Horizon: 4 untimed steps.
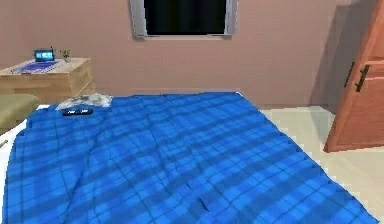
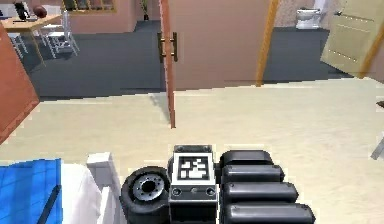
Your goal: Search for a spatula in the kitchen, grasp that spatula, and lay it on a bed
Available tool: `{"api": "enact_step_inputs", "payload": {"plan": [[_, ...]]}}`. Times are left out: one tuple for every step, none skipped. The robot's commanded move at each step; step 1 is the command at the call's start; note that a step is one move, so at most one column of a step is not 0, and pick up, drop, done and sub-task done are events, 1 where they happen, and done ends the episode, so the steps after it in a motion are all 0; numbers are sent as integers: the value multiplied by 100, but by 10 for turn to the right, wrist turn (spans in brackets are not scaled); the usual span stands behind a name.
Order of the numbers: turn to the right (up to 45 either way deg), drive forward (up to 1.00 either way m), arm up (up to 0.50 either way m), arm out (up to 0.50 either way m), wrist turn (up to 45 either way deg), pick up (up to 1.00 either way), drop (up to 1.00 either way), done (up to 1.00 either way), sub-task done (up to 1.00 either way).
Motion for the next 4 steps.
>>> {"api": "enact_step_inputs", "payload": {"plan": [[30, 0, 0, 0, 0, 0, 0, 0, 0], [-360, 0, 0, 0, 0, 0, 0, 0, 0], [-450, 0, 0, 0, 0, 0, 0, 0, 0], [-30, 0, 0, 0, 0, 0, 0, 0, 0]]}}
